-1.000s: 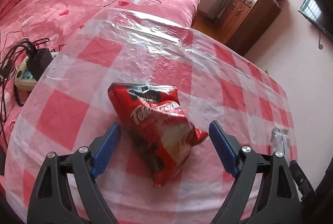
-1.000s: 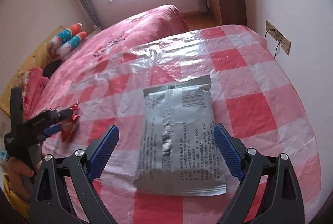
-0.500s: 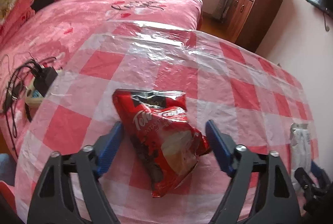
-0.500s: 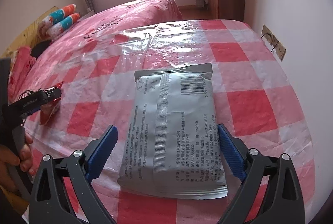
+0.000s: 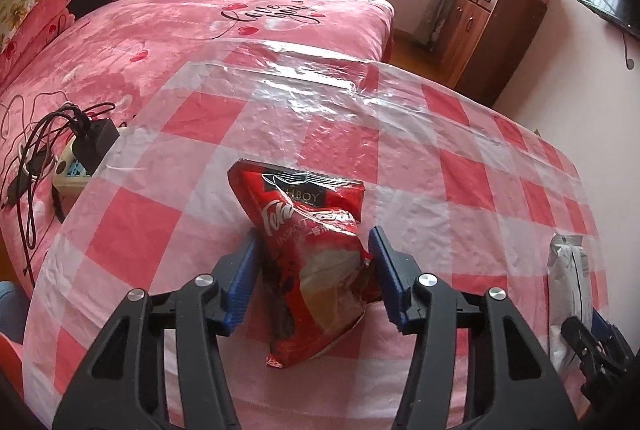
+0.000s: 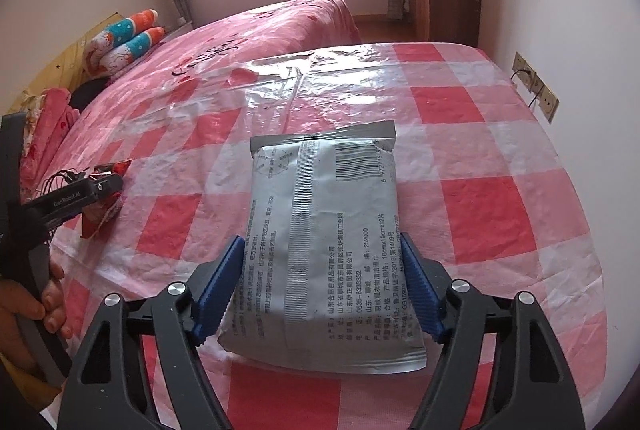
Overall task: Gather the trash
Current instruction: 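Grasp the red chip bag with the left gripper while the right gripper grasps the silver pouch, then carry the chip bag and silver pouch over the orange bucket and release both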
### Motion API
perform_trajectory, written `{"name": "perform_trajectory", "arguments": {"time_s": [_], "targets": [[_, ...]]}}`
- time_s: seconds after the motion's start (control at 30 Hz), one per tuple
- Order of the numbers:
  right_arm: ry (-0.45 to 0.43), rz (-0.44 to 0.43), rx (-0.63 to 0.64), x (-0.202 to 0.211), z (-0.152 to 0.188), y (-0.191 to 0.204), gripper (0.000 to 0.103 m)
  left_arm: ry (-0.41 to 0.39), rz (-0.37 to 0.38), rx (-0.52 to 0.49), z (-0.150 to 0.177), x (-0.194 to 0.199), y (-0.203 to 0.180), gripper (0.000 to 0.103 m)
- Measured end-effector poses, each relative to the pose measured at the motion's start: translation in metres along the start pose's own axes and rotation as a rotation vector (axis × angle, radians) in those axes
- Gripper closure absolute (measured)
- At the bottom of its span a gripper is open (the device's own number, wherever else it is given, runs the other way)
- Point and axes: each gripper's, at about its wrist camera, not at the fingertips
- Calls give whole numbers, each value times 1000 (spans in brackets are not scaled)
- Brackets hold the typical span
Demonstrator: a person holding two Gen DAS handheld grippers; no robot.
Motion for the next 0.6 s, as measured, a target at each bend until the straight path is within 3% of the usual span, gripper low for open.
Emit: {"name": "perform_trajectory", "arguments": {"time_s": [0.6], "targets": [[18,-113,12,8,6,8,29,11,44,-19,38,34,-5,50]]}}
Point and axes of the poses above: each gripper's, at about its wrist camera, not at the fingertips, and x roughly against the way its jaws point, y to its left, z to its underside, and after that the axes turned 14 degrees about -x, right-handed
